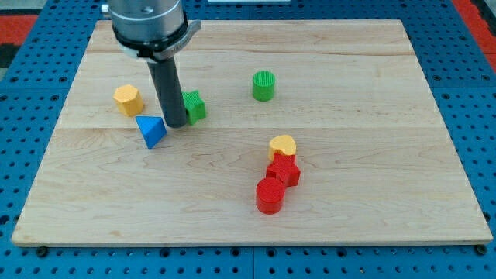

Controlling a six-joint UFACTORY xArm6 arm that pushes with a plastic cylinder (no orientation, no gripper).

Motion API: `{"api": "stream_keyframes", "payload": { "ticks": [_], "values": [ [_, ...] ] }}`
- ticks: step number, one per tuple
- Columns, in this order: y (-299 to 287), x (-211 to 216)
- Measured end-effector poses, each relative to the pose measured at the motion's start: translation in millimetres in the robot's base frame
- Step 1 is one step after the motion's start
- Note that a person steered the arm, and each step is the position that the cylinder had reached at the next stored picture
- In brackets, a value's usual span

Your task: Move the blue triangle to the left of the yellow hexagon

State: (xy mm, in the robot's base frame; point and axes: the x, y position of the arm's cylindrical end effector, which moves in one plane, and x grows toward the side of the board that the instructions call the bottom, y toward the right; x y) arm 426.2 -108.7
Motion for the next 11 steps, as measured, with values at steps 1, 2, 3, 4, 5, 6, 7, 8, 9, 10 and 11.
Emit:
{"api": "stream_keyframes", "payload": {
  "ticks": [1,2,3,4,5,6,7,8,9,10,11],
  "values": [
    [30,-19],
    [103,-32],
    [65,43],
    [-1,66],
    [-25,52],
    [-28,19],
    [-41,2],
    [-88,9],
    [-142,9],
    [-150,0],
    [-147,-27]
  ]
}}
